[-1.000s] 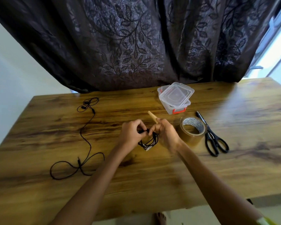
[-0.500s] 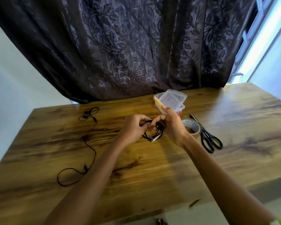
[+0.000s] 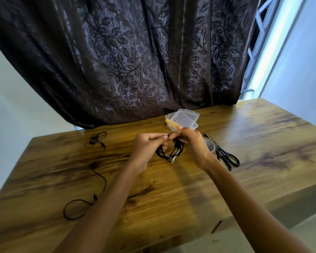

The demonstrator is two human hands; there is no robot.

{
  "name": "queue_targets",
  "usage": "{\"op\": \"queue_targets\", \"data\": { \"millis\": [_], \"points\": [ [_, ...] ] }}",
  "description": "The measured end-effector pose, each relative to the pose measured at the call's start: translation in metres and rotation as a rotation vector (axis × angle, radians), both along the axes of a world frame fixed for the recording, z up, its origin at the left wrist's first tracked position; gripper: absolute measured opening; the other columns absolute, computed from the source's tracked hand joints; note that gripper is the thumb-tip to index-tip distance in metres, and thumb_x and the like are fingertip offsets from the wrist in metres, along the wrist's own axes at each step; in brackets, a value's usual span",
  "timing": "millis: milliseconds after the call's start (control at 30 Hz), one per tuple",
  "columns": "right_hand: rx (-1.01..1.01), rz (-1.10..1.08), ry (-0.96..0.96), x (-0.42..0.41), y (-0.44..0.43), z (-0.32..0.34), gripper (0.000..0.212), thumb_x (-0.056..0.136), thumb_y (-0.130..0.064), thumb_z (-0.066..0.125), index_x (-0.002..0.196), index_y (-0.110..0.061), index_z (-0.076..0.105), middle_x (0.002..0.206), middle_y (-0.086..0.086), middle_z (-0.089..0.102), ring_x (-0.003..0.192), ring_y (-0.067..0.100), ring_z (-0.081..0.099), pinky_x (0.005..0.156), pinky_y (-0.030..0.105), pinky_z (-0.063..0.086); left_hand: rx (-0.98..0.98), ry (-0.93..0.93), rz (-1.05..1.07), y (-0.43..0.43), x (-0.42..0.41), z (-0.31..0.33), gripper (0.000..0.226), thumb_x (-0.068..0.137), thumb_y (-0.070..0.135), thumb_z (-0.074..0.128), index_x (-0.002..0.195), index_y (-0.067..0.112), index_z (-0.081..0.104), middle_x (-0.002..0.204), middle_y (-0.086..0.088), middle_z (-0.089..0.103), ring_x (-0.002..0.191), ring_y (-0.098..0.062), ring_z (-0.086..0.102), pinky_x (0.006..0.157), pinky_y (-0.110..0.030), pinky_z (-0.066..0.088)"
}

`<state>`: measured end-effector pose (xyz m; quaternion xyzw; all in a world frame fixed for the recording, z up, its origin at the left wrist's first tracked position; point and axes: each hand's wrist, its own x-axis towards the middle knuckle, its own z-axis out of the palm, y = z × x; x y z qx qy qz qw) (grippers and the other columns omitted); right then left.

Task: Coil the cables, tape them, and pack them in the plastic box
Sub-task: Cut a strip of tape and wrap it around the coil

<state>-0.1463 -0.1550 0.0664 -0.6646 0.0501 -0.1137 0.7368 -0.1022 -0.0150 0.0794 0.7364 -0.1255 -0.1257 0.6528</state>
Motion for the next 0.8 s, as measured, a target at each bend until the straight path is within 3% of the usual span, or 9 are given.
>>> {"op": "queue_targets", "data": {
  "millis": [133, 200, 300, 400, 567, 700, 800],
  "points": [
    [-0.064, -0.309, -0.201, -0.01, 0.006, 0.009, 0.011, 0.088, -0.012, 0.06, 0.08, -0.009, 0.067, 0.073, -0.001, 0.063, 0.069, 0.007, 0.058, 0.066, 0.021, 0.047, -0.039, -0.058, 0.056, -0.001, 0.002, 0.011, 0.014, 0.084, 0.01, 0.065, 0.096, 0.005, 0.071, 0.077, -0.008, 0.072, 0.065, -0.011, 0.067, 0.065, -0.019, 0.056],
    [-0.157, -0.478, -0.298, -0.012, 0.008, 0.01, 0.014, 0.085, -0.009, 0.065, 0.076, -0.02, 0.065, 0.074, -0.005, 0.064, 0.069, 0.007, 0.06, 0.066, 0.022, 0.049, -0.055, -0.085, 0.075, -0.001, 0.001, 0.016, 0.015, 0.084, 0.009, 0.065, 0.096, 0.004, 0.071, 0.081, -0.01, 0.073, 0.069, -0.015, 0.069, 0.067, -0.022, 0.057],
    [-0.482, -0.72, -0.468, -0.015, 0.009, 0.01, 0.009, 0.08, -0.012, 0.068, 0.077, -0.02, 0.065, 0.079, -0.014, 0.06, 0.08, 0.008, 0.055, 0.071, 0.02, 0.044, -0.062, -0.123, 0.089, -0.004, -0.002, 0.021, 0.013, 0.085, 0.009, 0.064, 0.095, 0.005, 0.071, 0.081, -0.008, 0.073, 0.071, -0.015, 0.07, 0.068, -0.023, 0.057],
    [-0.853, -0.884, -0.671, -0.017, 0.01, 0.009, 0.007, 0.078, -0.015, 0.066, 0.075, -0.009, 0.067, 0.078, -0.005, 0.063, 0.081, 0.009, 0.049, 0.071, 0.022, 0.04, -0.071, -0.139, 0.092, -0.009, -0.005, 0.025, 0.012, 0.084, 0.009, 0.065, 0.094, 0.006, 0.071, 0.079, -0.005, 0.073, 0.071, -0.015, 0.07, 0.069, -0.023, 0.057],
    [-1.249, -1.047, -0.856, -0.012, 0.01, 0.008, 0.012, 0.077, -0.013, 0.071, 0.065, -0.01, 0.067, 0.076, 0.001, 0.07, 0.085, 0.015, 0.052, 0.075, 0.033, 0.038, -0.096, -0.173, 0.105, -0.015, -0.012, 0.03, 0.013, 0.082, 0.01, 0.068, 0.094, 0.008, 0.072, 0.084, -0.005, 0.073, 0.076, -0.011, 0.07, 0.073, -0.023, 0.056],
    [-1.37, -1.069, -0.931, -0.01, 0.008, 0.01, 0.016, 0.078, -0.013, 0.071, 0.063, -0.012, 0.067, 0.077, -0.002, 0.073, 0.088, 0.016, 0.055, 0.079, 0.036, 0.039, -0.145, -0.181, 0.085, -0.019, -0.02, 0.037, 0.016, 0.083, 0.01, 0.066, 0.097, 0.005, 0.072, 0.086, -0.001, 0.073, 0.075, -0.005, 0.069, 0.071, -0.017, 0.055],
    [-1.432, -1.041, -0.946, -0.011, 0.004, 0.01, 0.014, 0.079, -0.014, 0.069, 0.066, -0.012, 0.068, 0.081, -0.004, 0.073, 0.09, 0.016, 0.055, 0.08, 0.037, 0.038, -0.181, -0.148, 0.077, -0.02, -0.022, 0.041, 0.013, 0.084, 0.011, 0.066, 0.095, 0.008, 0.073, 0.087, -0.004, 0.074, 0.083, -0.012, 0.07, 0.077, -0.025, 0.056]
  ]
}}
